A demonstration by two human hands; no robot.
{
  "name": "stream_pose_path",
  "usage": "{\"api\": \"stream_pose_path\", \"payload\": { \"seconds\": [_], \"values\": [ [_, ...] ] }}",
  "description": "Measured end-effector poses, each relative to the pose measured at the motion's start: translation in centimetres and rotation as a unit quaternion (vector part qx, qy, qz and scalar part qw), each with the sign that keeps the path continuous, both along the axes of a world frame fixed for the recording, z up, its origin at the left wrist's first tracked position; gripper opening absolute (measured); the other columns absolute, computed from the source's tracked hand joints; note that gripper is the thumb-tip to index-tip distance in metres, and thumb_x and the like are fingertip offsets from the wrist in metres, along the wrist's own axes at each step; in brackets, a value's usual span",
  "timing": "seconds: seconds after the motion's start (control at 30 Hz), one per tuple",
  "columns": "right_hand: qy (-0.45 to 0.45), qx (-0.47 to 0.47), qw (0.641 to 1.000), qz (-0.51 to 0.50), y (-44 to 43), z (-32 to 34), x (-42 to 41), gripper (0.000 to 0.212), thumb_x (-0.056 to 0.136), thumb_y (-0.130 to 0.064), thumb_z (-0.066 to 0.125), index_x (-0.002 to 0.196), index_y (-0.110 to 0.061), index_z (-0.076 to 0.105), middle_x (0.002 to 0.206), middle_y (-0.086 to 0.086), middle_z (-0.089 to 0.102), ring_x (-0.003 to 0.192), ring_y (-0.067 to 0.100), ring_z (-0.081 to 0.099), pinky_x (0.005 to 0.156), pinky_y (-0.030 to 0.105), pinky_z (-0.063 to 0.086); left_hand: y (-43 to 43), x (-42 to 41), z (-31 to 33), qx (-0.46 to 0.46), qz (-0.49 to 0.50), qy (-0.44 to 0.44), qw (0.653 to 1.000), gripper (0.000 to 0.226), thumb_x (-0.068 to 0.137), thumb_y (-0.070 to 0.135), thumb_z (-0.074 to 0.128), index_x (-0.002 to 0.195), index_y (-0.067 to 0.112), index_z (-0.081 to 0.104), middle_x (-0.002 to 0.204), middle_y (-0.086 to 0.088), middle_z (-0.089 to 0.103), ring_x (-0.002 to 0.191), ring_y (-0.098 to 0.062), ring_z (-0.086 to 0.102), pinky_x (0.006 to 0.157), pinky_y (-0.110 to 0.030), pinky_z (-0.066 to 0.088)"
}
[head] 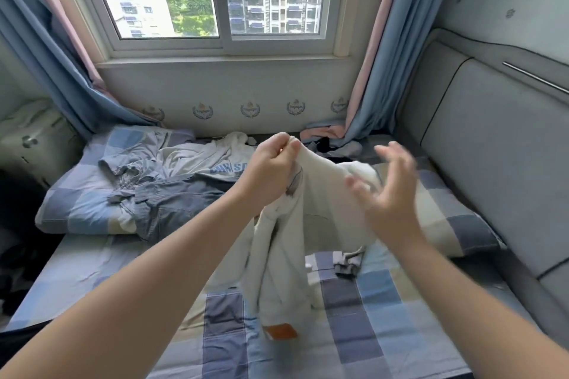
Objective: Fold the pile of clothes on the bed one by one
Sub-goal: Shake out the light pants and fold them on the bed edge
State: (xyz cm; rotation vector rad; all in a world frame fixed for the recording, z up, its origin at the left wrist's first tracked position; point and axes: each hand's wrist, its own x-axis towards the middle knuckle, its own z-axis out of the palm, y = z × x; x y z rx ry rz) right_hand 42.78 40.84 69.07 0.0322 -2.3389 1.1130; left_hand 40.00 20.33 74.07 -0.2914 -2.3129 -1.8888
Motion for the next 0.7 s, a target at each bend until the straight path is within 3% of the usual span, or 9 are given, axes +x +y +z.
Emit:
{"api": "stream_pose_path", "payload": {
  "seconds": [0.03, 0.1, 0.17, 0.23, 0.3, 0.37, 0.5, 0.63, 0.7],
  "values": [
    [-0.031, 0.016, 0.998, 0.057, -1.7, -0.9, 0.9, 0.086, 0.074, -0.063, 0.071, 0.144, -0.022, 0.041, 0.155, 0.007, 0.032, 0.146, 0.024, 0.027, 0.119, 0.04, 0.022, 0.1, -0.1, 0.3, 0.018, 0.001, -0.004, 1.0, 0.034, 0.105, 0.013, 0.048, 0.073, 0.013, 0.04, 0.058, -0.002, 0.034, 0.051, -0.019, 0.03, 0.047, -0.03, 0.025],
    [-0.204, 0.004, 0.972, 0.116, -4.8, -2.5, 2.1, 0.105, 0.058, -0.078, 0.068, 0.148, -0.038, 0.03, 0.157, -0.002, 0.03, 0.147, 0.021, 0.025, 0.12, 0.049, 0.026, 0.1, -0.3, 1.0, 0.07, 0.003, -0.024, 0.997, 0.032, 0.106, 0.013, 0.047, 0.074, 0.013, 0.042, 0.051, 0.002, 0.037, 0.044, -0.015, 0.031, 0.041, -0.026, 0.026],
    [-0.295, -0.029, 0.945, 0.139, -6.5, -3.6, 1.9, 0.067, 0.064, -0.069, 0.066, 0.124, -0.049, 0.046, 0.13, -0.005, 0.058, 0.124, 0.025, 0.052, 0.104, 0.053, 0.045, -0.6, -0.8, 1.9, 0.098, 0.007, -0.04, 0.994, 0.033, 0.106, 0.018, 0.048, 0.073, 0.017, 0.044, 0.052, 0.007, 0.038, 0.048, -0.014, 0.03, 0.046, -0.031, 0.024],
    [-0.273, -0.045, 0.949, 0.151, -6.6, -3.4, 0.9, 0.028, 0.075, -0.051, 0.057, 0.097, -0.034, 0.058, 0.091, 0.0, 0.068, 0.091, 0.03, 0.063, 0.081, 0.052, 0.053, -2.0, -1.7, 2.6, 0.089, 0.02, -0.041, 0.995, 0.031, 0.105, 0.024, 0.05, 0.074, 0.018, 0.045, 0.058, 0.005, 0.037, 0.055, -0.016, 0.029, 0.053, -0.038, 0.023],
    [-0.257, -0.074, 0.942, 0.203, -5.9, -2.3, 0.0, 0.023, 0.081, -0.042, 0.059, 0.088, -0.02, 0.063, 0.079, 0.01, 0.066, 0.075, 0.028, 0.062, 0.069, 0.046, 0.052, -4.1, -2.9, 3.0, 0.065, 0.074, -0.035, 0.995, 0.03, 0.103, 0.026, 0.051, 0.075, 0.017, 0.047, 0.062, 0.003, 0.036, 0.058, -0.016, 0.031, 0.057, -0.038, 0.026],
    [-0.25, -0.149, 0.919, 0.267, -5.0, 0.1, -0.4, 0.014, 0.094, -0.025, 0.066, 0.083, -0.017, 0.068, 0.073, 0.008, 0.065, 0.068, 0.019, 0.058, 0.063, 0.034, 0.047, -6.6, -3.9, 2.5, 0.025, 0.158, -0.036, 0.986, 0.027, 0.103, 0.027, 0.054, 0.079, 0.014, 0.052, 0.064, 0.003, 0.039, 0.061, -0.015, 0.036, 0.059, -0.033, 0.032],
    [-0.241, -0.225, 0.884, 0.331, -3.9, 4.1, -1.4, 0.013, 0.099, -0.014, 0.061, 0.096, -0.01, 0.073, 0.087, 0.008, 0.073, 0.077, 0.018, 0.066, 0.067, 0.029, 0.054, -9.0, -4.4, -0.6, -0.064, 0.211, -0.085, 0.972, 0.015, 0.099, 0.025, 0.061, 0.092, 0.012, 0.06, 0.077, -0.001, 0.059, 0.07, -0.018, 0.055, 0.061, -0.029, 0.046],
    [-0.254, -0.298, 0.86, 0.326, -4.4, 5.3, -1.9, 0.019, 0.101, -0.015, 0.057, 0.106, -0.005, 0.072, 0.095, 0.011, 0.074, 0.083, 0.021, 0.069, 0.076, 0.034, 0.057, -7.3, -1.6, -2.1, -0.107, 0.136, -0.083, 0.981, 0.026, 0.095, 0.033, 0.069, 0.108, 0.013, 0.058, 0.098, 0.003, 0.063, 0.083, -0.01, 0.06, 0.062, -0.019, 0.049],
    [-0.249, -0.343, 0.849, 0.315, -4.4, 5.6, -1.9, 0.02, 0.1, -0.016, 0.056, 0.108, -0.004, 0.07, 0.094, 0.011, 0.073, 0.082, 0.021, 0.068, 0.075, 0.033, 0.057, -6.4, 0.3, -3.2, -0.147, 0.03, -0.08, 0.986, 0.031, 0.093, 0.039, 0.069, 0.109, 0.014, 0.063, 0.097, 0.004, 0.066, 0.084, -0.011, 0.062, 0.065, -0.019, 0.05]
  ]
}}
